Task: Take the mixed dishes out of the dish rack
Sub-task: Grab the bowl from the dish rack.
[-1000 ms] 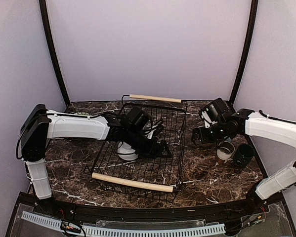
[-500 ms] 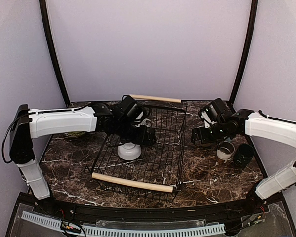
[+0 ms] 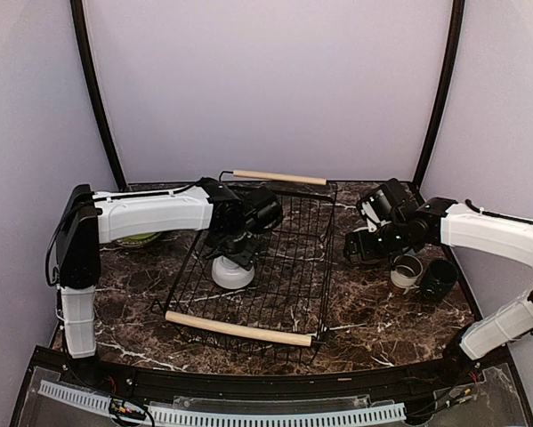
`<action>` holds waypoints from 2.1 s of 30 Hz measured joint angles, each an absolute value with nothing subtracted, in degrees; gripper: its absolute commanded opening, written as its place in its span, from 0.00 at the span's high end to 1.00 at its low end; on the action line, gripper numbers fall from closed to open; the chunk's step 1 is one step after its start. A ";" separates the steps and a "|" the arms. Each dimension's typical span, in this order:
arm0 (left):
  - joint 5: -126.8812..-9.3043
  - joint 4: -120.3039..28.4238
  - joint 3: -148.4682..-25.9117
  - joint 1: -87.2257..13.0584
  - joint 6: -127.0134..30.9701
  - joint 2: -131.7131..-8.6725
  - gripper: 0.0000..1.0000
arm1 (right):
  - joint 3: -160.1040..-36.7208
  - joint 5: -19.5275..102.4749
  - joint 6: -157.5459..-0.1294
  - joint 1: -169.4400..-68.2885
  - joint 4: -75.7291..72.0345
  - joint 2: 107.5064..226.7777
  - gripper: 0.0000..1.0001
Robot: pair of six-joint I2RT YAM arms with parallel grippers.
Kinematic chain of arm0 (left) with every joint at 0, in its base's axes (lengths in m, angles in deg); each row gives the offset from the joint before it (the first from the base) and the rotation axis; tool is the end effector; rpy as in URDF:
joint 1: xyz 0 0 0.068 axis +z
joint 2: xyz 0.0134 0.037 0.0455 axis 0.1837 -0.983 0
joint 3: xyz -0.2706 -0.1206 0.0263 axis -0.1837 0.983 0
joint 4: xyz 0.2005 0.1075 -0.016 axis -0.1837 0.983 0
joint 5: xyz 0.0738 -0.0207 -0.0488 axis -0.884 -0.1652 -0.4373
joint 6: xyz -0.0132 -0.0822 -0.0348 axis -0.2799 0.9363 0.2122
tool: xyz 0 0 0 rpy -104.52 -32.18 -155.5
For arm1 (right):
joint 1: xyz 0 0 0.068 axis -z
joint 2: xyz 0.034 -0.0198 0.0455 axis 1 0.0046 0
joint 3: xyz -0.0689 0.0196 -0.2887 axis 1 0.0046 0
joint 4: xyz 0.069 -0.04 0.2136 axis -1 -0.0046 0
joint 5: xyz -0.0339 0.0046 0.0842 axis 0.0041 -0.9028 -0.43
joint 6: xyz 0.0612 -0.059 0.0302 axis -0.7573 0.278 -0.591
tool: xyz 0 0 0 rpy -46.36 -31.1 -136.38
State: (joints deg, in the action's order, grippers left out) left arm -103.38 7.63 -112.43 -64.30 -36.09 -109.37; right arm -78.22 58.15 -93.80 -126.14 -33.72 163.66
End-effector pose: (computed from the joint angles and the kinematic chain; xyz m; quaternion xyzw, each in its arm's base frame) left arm 0.2727 -0.3095 0.2364 0.2071 0.9338 0.0669 0.2841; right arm 0.2190 0.1458 0.2477 -0.0972 0.9451 0.0817 0.3012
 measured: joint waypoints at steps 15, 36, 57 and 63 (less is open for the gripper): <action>-106.09 11.71 -118.02 -69.02 -37.71 -114.55 0.31 | -77.87 58.17 -93.80 -126.16 -33.79 163.60 0.10; -115.75 16.15 -121.58 -71.18 -34.52 -124.15 0.14 | -77.37 58.22 -93.80 -126.18 -33.57 163.60 0.10; -121.04 18.75 -121.80 -71.40 -30.50 -126.35 0.02 | -76.75 58.17 -94.11 -126.18 -32.96 163.62 0.10; -116.10 18.88 -121.87 -71.25 -32.16 -124.13 0.01 | -76.73 58.17 -94.20 -126.18 -32.96 163.62 0.10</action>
State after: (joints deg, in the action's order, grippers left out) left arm -116.10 18.88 -121.87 -71.25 -32.16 -124.13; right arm -76.73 58.17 -94.20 -126.18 -32.96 163.62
